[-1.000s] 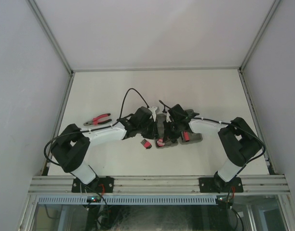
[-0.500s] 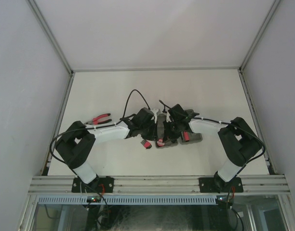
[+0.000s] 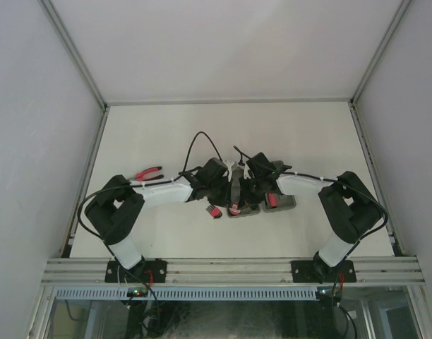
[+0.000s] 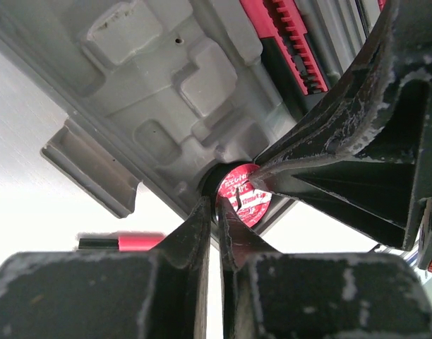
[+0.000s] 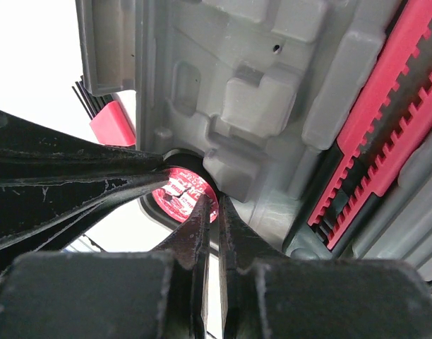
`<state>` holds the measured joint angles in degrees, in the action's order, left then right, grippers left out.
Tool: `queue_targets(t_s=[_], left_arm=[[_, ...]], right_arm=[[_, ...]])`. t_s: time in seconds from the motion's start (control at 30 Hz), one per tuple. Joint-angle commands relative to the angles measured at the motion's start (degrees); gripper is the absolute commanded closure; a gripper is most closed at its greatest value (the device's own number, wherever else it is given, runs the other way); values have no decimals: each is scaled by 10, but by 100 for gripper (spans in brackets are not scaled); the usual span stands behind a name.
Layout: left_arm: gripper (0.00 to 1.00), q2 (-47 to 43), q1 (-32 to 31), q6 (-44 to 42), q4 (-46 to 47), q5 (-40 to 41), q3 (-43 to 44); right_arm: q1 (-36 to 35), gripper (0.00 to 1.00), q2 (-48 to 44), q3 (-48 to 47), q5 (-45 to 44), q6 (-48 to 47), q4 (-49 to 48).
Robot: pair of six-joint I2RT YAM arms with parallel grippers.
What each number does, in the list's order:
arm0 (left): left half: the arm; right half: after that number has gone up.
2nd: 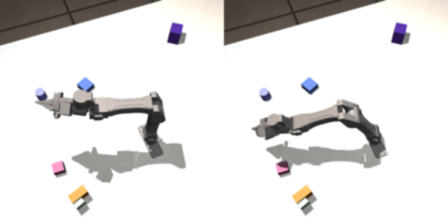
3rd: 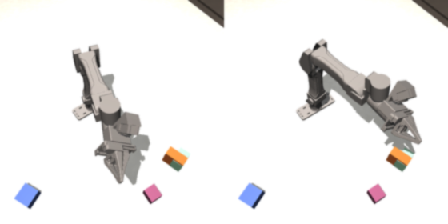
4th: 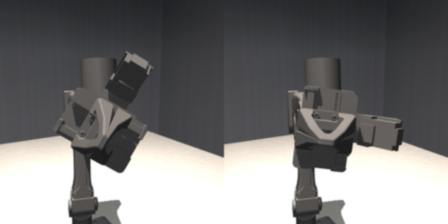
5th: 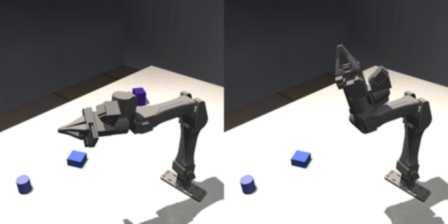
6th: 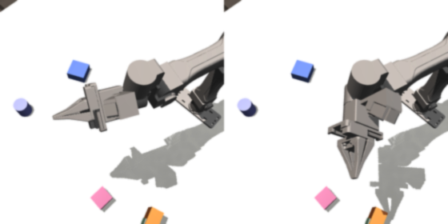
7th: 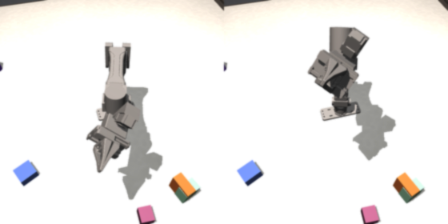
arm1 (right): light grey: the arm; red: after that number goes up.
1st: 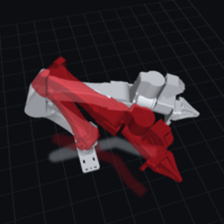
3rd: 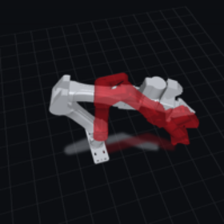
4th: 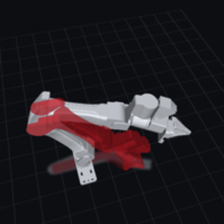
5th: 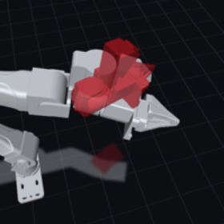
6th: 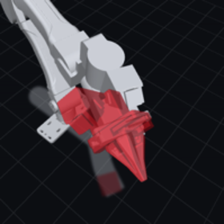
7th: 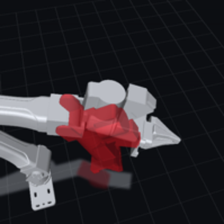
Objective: Sort the tools into containers
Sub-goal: Place the engineering item in the storage box.
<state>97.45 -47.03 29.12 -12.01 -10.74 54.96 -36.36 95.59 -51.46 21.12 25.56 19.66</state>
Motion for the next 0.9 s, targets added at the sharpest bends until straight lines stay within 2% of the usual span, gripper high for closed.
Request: queue_targets(t_s=[0.0, 0.2, 0.87], left_arm=[[92, 12, -3, -19, -22, 5, 36], [100, 24, -4, -27, -60, 28, 39], [100, 75, -11, -39, -190, 122, 78]], right_arm=[[2, 100, 0, 0, 8, 16, -26], [8, 100, -10, 18, 17, 33, -58], [20, 100, -42, 64, 21, 73, -131]])
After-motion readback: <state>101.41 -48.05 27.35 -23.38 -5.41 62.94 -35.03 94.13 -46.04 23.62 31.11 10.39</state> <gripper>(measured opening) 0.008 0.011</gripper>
